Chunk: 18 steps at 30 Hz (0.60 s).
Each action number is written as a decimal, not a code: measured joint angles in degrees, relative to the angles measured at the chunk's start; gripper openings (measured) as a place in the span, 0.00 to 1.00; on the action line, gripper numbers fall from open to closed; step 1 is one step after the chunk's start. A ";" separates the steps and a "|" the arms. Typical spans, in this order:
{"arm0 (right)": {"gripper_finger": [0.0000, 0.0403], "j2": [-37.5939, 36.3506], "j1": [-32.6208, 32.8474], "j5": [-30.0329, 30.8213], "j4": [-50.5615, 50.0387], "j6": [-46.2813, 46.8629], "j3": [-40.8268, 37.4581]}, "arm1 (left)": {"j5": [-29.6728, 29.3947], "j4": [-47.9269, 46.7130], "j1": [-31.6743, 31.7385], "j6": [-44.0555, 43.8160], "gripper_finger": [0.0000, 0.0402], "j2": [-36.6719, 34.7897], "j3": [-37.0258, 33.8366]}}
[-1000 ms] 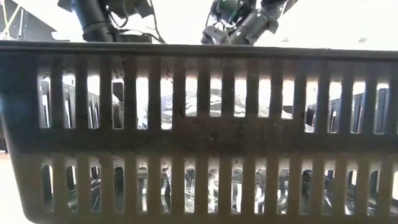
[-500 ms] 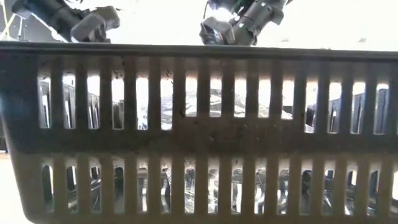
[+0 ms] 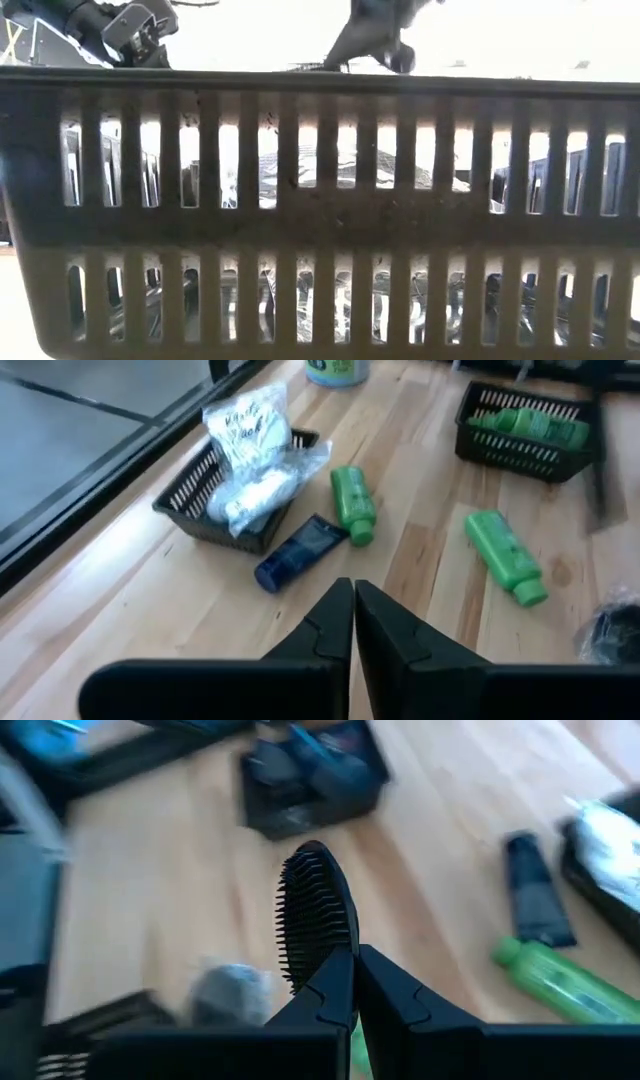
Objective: Pick & Place Travel size toiletries
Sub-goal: Put the left black brush into the bottom middle black bin
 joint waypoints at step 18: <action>0.01 -0.33 18.45 0.81 2.18 -0.66 0.04 | 0.84 -0.25 0.00 -0.65 0.03 1.06 0.00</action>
